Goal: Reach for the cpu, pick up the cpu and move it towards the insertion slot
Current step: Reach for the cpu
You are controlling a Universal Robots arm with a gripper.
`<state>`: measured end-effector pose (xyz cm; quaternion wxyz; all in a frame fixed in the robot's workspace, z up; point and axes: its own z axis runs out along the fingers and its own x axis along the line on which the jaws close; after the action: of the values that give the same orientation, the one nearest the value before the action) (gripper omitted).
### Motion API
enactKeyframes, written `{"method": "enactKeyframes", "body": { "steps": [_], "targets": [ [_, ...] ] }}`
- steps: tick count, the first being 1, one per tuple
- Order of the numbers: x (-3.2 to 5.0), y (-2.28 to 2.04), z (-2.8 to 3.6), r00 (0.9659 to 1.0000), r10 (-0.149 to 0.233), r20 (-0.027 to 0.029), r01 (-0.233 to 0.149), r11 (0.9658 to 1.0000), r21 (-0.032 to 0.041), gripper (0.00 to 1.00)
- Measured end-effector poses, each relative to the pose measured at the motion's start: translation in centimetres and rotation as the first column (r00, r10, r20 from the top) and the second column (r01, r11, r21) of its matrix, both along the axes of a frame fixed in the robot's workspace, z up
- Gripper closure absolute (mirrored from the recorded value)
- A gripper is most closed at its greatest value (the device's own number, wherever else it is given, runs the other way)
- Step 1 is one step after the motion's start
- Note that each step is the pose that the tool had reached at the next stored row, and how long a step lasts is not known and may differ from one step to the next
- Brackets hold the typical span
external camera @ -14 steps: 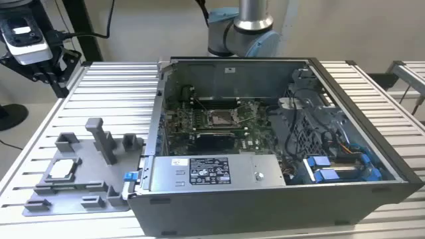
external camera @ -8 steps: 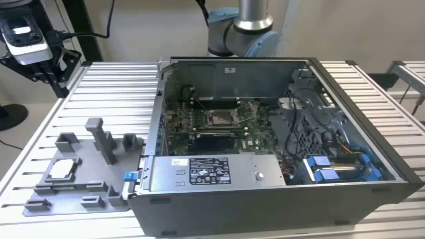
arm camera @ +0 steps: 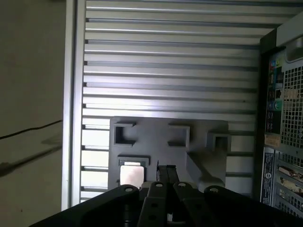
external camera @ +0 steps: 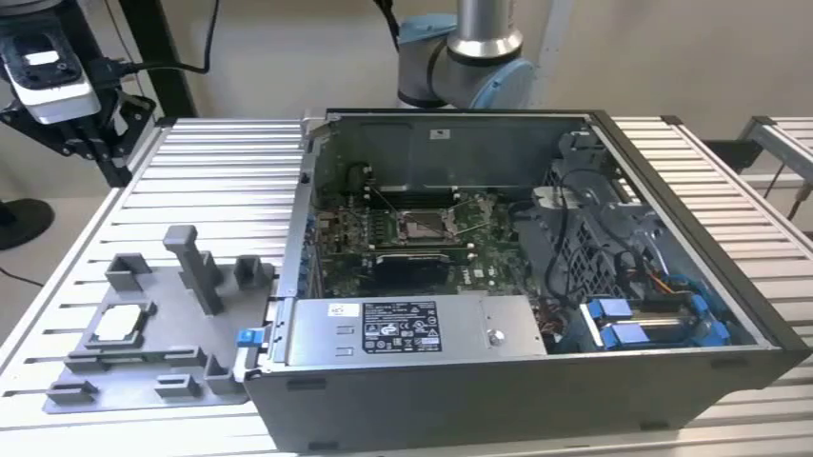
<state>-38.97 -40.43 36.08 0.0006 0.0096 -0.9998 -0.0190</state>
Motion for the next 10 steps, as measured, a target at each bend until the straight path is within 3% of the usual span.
{"method": "enactKeyframes", "body": {
  "steps": [4,10],
  "targets": [
    [-0.57,-0.53,-0.21,1.0000,0.000,0.0002,0.000,1.0000,0.0001,1.00],
    [-2.14,-1.12,-0.64,1.0000,0.000,0.0002,0.000,1.0000,0.0001,1.00]
  ]
}}
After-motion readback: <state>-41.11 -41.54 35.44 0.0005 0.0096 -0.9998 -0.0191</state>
